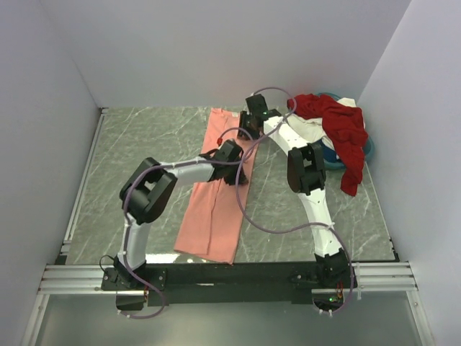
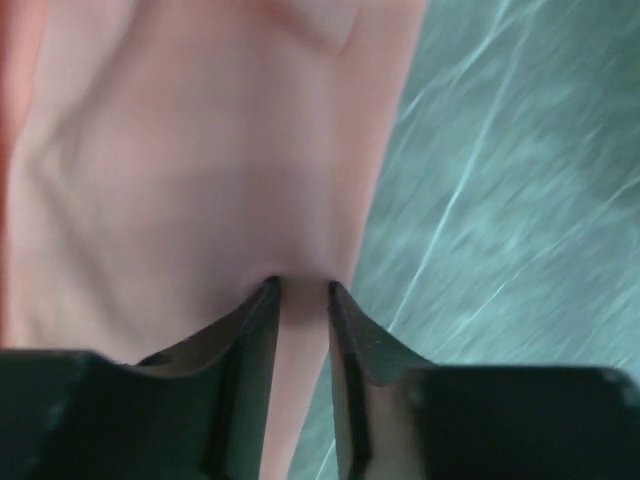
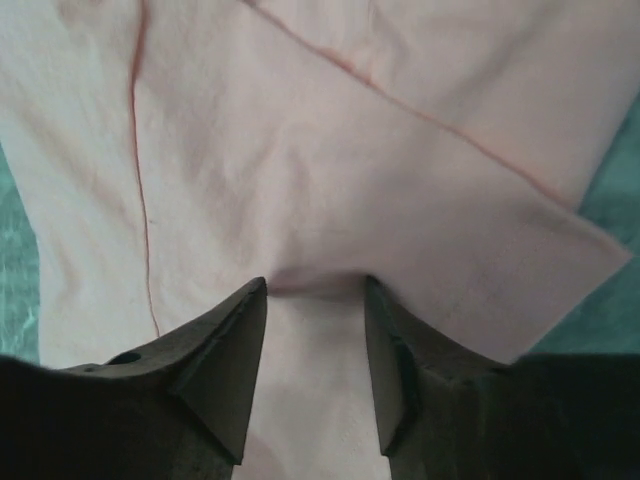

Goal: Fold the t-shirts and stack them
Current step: Fold the tshirt

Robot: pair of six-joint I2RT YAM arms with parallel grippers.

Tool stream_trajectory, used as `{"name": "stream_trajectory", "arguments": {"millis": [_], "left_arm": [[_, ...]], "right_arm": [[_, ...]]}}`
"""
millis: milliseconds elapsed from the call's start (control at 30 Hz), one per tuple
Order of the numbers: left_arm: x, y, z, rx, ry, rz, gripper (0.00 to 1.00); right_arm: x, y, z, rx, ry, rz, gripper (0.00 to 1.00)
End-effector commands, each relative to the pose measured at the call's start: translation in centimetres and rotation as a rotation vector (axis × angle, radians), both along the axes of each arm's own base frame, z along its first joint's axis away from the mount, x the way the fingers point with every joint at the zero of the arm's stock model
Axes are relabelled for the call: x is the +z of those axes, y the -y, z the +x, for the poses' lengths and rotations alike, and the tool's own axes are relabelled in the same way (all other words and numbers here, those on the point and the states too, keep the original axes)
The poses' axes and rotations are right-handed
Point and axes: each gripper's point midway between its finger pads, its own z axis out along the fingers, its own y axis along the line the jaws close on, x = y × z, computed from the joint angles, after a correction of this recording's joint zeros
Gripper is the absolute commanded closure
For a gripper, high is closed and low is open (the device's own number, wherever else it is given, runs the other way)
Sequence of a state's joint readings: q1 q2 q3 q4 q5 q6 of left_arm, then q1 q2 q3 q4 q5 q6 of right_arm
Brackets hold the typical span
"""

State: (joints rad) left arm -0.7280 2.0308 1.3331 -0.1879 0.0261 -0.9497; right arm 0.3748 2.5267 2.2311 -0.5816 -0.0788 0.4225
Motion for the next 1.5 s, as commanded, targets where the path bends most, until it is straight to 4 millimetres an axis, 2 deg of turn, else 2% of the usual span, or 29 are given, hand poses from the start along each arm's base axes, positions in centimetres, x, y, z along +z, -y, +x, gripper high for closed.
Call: {"name": "stream_trajectory", "arguments": {"millis": [0,67,100,167,200,233,267,300,333,400,467,500,533,600,667,700,767,800,833,867,933,967,1100,1233,1300,1333,1400,1433,1467], "left_arm": [[2.1,2.4,2.6,-0.055,0.037,-0.073,0.66],[4.0,3.2,3.9,-0.062,0.067,-0.136,0.59],[4.7,3.2,4.2,-0.063,0.077,-0.155,0.55],[6.7,2.7,4.7,-0.061,0.109,-0.192,0.52],[7.5,2.5,4.8,-0.06,0.126,-0.202,0.52],[8.0,1.8,5.0,-0.051,0.138,-0.196,0.51],[8.9,1.0,4.6,-0.045,0.153,-0.192,0.51],[9.2,0.2,4.4,-0.033,0.159,-0.178,0.51],[9.1,-0.6,4.2,-0.026,0.167,-0.156,0.52],[9.0,-2.6,2.8,-0.002,0.167,-0.108,0.56],[7.9,-4.5,0.9,-0.002,0.15,-0.069,0.66],[7.6,-5.0,0.2,-0.004,0.147,-0.062,0.72],[5.8,-5.9,-1.5,-0.014,0.113,-0.038,0.75],[5.9,-6.2,-3.1,-0.034,0.116,-0.039,0.8],[5.0,-5.8,-5.6,-0.079,0.107,-0.003,0.81],[4.6,-4.7,-7.3,-0.115,0.1,0.011,0.82],[3.7,-3.9,-8.9,-0.147,0.084,0.029,0.82],[3.3,-3.4,-9.6,-0.161,0.073,0.032,0.83],[2.9,-2.5,-10.7,-0.175,0.056,0.026,0.83],[1.8,-2.0,-11.0,-0.181,0.037,0.036,0.83],[1.2,-0.9,-10.9,-0.178,0.021,0.034,0.84],[-0.5,-0.7,-10.9,-0.177,-0.008,0.058,0.85],[-1.4,1.8,-9.3,-0.176,-0.016,0.037,0.85],[-0.8,4.5,-7.3,-0.18,0.002,0.009,0.84],[-0.6,5.0,-6.8,-0.188,0.006,0.019,0.82],[0.2,5.7,-6.2,-0.191,0.023,0.005,0.82],[0.7,5.6,-6.0,-0.194,0.038,0.006,0.8],[1.9,5.6,-6.2,-0.2,0.054,-0.012,0.78],[2.4,5.4,-6.4,-0.2,0.059,-0.021,0.75]], "right_arm": [[3.5,0.3,2.2,0.035,0.073,0.021,0.48],[5.6,0.3,2.7,0.04,0.123,0.037,0.41],[8.2,0.4,2.9,0.038,0.172,0.05,0.39],[10.9,0.5,2.7,0.034,0.217,0.059,0.36],[13.3,0.9,2.3,0.031,0.247,0.068,0.36],[14.6,1.0,1.8,0.023,0.259,0.074,0.36],[15.4,1.2,1.4,0.016,0.261,0.079,0.36],[16.6,1.6,0.1,0.007,0.258,0.089,0.36],[16.9,1.8,-0.6,-0.016,0.242,0.108,0.36],[16.6,2.1,-3.2,-0.022,0.206,0.128,0.4],[15.8,1.5,-5.5,-0.024,0.177,0.149,0.42],[14.7,2.0,-7.2,-0.033,0.157,0.141,0.43],[14.1,1.9,-8.2,-0.042,0.143,0.145,0.45],[12.1,1.4,-10.8,-0.027,0.109,0.15,0.47],[11.0,1.4,-12.3,-0.03,0.094,0.147,0.48],[10.2,1.6,-13.5,-0.033,0.09,0.14,0.48],[10.5,1.8,-14.8,-0.033,0.104,0.155,0.49],[9.4,2.2,-15.6,-0.042,0.087,0.148,0.49],[9.3,2.4,-16.1,-0.05,0.086,0.153,0.49],[10.0,2.7,-16.4,-0.052,0.105,0.163,0.49],[9.1,3.3,-17.4,-0.063,0.093,0.148,0.49],[9.2,3.5,-17.7,-0.063,0.097,0.143,0.49],[9.2,4.6,-18.9,-0.067,0.099,0.111,0.49],[9.2,5.5,-19.4,-0.078,0.1,0.079,0.49],[9.3,5.7,-19.7,-0.076,0.099,0.077,0.49],[9.3,5.7,-19.8,-0.076,0.098,0.076,0.49],[9.6,5.9,-20.3,-0.074,0.1,0.082,0.49],[10.3,6.0,-20.6,-0.074,0.116,0.091,0.49],[10.1,6.2,-21.1,-0.076,0.109,0.089,0.49]]}}
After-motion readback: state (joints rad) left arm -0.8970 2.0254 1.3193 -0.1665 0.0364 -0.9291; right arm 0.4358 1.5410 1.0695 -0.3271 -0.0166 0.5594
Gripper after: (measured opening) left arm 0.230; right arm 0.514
